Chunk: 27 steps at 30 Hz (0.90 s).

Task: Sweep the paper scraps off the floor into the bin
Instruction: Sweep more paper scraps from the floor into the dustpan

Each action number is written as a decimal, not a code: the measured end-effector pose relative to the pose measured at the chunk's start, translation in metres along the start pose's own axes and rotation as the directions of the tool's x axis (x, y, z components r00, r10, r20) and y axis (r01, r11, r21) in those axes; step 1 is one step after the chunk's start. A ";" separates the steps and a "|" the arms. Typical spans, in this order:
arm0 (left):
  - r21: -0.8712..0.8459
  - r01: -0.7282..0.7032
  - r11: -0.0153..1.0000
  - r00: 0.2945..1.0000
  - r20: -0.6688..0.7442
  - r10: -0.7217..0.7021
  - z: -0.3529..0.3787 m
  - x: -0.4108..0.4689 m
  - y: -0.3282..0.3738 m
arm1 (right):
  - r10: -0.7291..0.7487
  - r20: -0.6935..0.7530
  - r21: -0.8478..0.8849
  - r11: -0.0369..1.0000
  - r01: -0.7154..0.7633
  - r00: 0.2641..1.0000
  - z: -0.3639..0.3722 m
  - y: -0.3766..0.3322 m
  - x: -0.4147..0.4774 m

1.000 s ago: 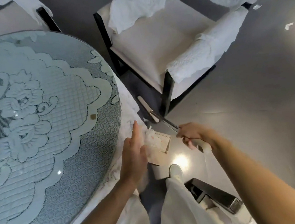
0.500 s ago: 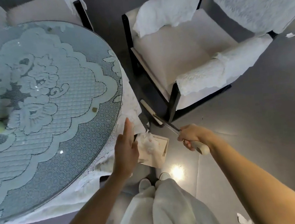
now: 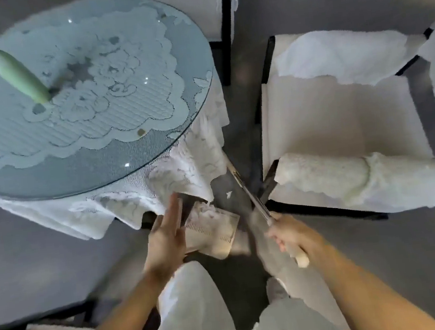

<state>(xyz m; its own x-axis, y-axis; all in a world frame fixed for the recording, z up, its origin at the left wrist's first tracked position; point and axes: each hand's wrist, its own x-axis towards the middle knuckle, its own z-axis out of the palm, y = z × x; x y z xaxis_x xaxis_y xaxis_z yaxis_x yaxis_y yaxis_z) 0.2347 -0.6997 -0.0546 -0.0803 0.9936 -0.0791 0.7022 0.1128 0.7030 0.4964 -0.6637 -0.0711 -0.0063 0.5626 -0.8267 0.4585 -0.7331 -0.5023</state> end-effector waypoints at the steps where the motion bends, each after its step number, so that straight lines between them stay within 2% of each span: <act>1: -0.004 0.024 1.000 0.999 -0.041 -0.024 0.005 -0.012 0.009 | 0.017 0.034 0.023 1.000 -0.017 0.999 -0.012 0.010 0.002; 4: -0.001 0.160 0.987 0.979 -0.127 -0.159 0.018 -0.046 0.036 | 0.131 0.132 0.064 0.988 -0.140 0.983 -0.044 0.036 0.002; 6: 0.002 0.179 0.984 0.966 -0.188 -0.175 0.030 -0.069 0.049 | 0.167 0.172 0.001 0.985 -0.170 0.971 -0.057 0.048 0.001; 10: 0.041 0.202 0.979 0.950 -0.252 -0.185 0.064 -0.126 0.064 | 0.146 0.206 -0.291 0.953 -0.081 0.968 -0.070 0.067 -0.007; 14: -0.052 0.339 0.939 0.896 -0.286 -0.339 0.102 -0.186 0.099 | 0.145 0.261 -0.399 0.917 -0.030 0.954 -0.082 0.099 -0.017; 18: -0.090 0.430 0.898 0.842 -0.319 -0.435 0.146 -0.250 0.132 | 0.162 0.248 -0.568 0.823 0.008 0.955 -0.099 0.157 -0.035; 23: -0.109 0.440 0.891 0.814 -0.371 -0.447 0.194 -0.334 0.187 | 0.206 0.315 -0.443 0.895 -0.049 0.926 -0.135 0.215 -0.090; 27: -0.109 0.455 0.884 0.761 -0.468 -0.449 0.230 -0.394 0.219 | 0.174 0.353 -0.470 0.882 0.013 0.919 -0.172 0.223 -0.110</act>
<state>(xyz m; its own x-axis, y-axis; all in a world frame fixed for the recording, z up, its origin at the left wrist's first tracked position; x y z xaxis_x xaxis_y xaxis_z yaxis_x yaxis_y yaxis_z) 0.5824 -1.0666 -0.0320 -0.7077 0.7051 -0.0447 0.5074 0.5513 0.6623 0.7523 -0.8234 -0.0482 -0.2393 0.2546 -0.9370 0.8224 -0.4599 -0.3350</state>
